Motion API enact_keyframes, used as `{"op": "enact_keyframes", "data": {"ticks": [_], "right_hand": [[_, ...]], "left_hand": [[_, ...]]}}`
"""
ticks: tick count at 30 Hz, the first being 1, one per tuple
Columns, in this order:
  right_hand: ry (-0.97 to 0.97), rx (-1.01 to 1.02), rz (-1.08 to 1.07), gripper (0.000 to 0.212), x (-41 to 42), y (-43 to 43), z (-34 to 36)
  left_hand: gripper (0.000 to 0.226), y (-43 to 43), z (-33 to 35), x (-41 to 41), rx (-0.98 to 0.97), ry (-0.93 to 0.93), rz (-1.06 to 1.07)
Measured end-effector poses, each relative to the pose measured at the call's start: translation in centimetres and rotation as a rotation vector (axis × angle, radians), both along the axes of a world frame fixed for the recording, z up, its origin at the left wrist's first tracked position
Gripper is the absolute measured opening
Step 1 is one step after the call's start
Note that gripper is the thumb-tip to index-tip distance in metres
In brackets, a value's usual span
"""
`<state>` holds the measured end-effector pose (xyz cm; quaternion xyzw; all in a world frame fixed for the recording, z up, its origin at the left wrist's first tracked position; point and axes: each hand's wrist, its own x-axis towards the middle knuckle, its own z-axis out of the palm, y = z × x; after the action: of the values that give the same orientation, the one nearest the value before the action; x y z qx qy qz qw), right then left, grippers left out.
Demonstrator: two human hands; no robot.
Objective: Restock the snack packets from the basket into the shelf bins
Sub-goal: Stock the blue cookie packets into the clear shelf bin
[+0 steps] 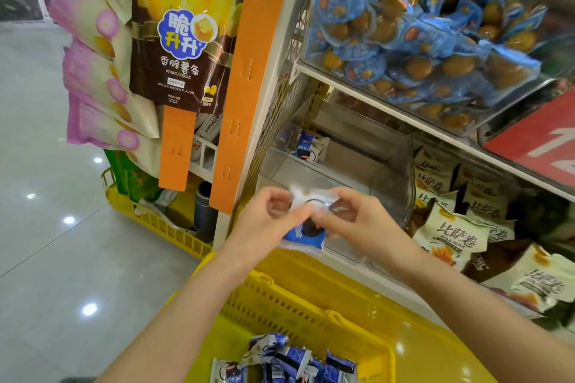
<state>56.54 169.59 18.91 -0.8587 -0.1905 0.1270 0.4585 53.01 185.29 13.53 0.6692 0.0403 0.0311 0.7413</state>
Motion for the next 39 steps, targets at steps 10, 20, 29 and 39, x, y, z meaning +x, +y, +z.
{"op": "enact_keyframes", "data": {"ticks": [10,20,29,39], "right_hand": [[0.063,-0.005,-0.042,0.033,1.2,-1.7,-0.6],[-0.164,-0.088,-0.347,0.025,7.6,-2.3,-0.4],[-0.147,-0.546,-0.549,0.037,22.3,-1.4,-4.6],[-0.243,-0.575,-0.474,0.038,26.2,-1.9,-7.6]], "left_hand": [[0.019,-0.5,-0.3,0.4,0.042,-0.047,0.031],[0.035,0.6,0.6,5.4,0.711,-0.316,0.042],[0.049,1.7,-2.4,7.7,1.158,-0.530,-0.148],[0.035,2.4,-3.9,8.4,1.180,-0.649,-0.110]]}}
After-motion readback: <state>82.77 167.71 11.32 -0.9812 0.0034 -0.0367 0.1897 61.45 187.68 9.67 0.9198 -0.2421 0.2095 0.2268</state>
